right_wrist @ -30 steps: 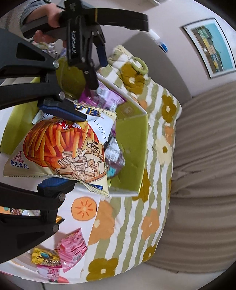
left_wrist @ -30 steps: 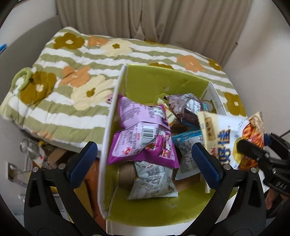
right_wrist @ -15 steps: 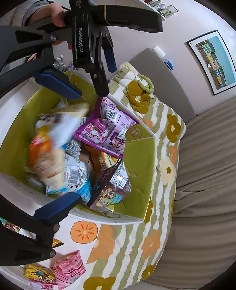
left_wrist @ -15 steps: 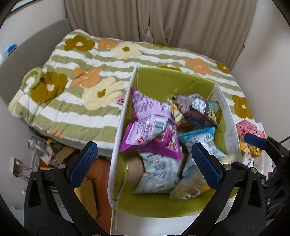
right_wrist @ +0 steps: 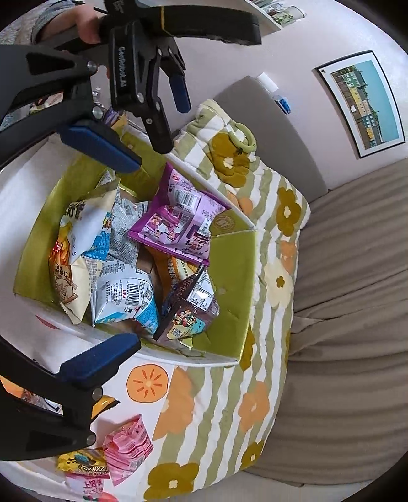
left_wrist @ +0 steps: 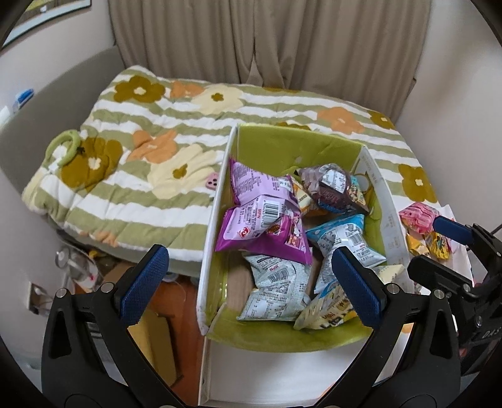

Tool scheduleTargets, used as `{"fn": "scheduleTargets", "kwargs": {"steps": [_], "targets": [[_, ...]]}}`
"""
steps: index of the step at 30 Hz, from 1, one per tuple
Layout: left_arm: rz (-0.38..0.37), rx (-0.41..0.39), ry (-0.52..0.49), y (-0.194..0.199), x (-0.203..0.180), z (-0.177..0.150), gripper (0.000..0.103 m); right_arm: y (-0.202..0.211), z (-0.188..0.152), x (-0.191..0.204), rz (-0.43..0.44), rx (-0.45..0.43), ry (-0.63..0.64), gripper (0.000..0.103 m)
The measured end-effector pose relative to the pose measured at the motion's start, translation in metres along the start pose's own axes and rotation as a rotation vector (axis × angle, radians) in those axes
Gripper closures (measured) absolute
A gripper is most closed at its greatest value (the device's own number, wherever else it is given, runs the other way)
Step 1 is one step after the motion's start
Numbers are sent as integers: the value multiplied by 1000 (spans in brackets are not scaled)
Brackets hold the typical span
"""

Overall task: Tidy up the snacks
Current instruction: 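Move both tools back over the remaining snack bags on the board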

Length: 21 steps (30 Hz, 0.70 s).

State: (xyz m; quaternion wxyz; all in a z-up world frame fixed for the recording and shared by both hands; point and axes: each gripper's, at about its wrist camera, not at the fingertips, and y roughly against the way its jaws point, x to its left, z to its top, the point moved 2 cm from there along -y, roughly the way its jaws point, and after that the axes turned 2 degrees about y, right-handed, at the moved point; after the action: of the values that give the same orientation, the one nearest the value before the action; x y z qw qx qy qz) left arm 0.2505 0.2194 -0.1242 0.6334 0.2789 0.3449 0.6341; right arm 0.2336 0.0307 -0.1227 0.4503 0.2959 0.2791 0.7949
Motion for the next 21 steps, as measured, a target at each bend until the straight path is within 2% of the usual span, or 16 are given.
{"fn": "scheduleTargets", "kwargs": {"steps": [12, 21], "targets": [[-37, -43, -62, 32, -19, -6, 0, 36, -9, 9, -68, -71, -57, 1], [-115, -43, -128, 42, -94, -20, 0, 88, -36, -34, -171, -110, -118, 1]]}}
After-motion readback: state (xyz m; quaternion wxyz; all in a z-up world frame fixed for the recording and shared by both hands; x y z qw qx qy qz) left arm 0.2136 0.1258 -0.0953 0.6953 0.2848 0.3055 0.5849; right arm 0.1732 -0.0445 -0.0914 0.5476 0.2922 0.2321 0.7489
